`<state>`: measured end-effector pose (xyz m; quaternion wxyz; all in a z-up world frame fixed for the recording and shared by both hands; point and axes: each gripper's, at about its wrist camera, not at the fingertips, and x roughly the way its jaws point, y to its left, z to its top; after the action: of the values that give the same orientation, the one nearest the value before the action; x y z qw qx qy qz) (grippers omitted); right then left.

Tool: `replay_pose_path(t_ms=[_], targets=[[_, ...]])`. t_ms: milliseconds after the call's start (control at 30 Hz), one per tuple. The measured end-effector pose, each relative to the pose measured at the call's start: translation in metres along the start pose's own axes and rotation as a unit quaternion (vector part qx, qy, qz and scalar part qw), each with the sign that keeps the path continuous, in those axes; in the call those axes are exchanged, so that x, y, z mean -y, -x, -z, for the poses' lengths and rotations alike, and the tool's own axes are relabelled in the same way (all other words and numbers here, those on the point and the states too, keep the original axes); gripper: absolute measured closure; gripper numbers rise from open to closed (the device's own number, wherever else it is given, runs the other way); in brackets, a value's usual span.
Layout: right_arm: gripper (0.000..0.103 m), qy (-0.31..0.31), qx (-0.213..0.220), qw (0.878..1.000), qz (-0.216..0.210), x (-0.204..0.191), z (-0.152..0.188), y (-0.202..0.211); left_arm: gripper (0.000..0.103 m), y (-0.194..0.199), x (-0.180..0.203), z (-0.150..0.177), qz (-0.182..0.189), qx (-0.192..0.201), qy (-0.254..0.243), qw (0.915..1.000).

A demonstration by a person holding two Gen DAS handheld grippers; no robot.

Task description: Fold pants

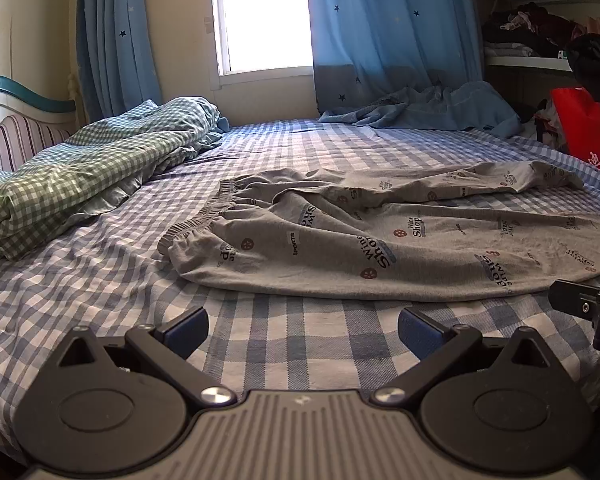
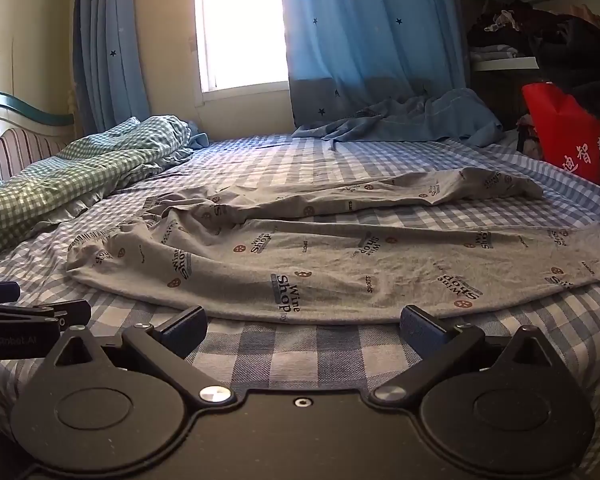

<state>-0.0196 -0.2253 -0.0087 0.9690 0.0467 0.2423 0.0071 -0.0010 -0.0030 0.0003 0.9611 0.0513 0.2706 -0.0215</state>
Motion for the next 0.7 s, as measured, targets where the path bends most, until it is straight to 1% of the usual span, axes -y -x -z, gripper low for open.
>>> replay_pose_path(t_ms=[700], targets=[[0.001,-0.002,-0.005,1.000,0.002,0.0018,0.0029,-0.0039,0.000,-0.0064,0.0017,0.0023,-0.002,-0.008,-0.006,0.9999]])
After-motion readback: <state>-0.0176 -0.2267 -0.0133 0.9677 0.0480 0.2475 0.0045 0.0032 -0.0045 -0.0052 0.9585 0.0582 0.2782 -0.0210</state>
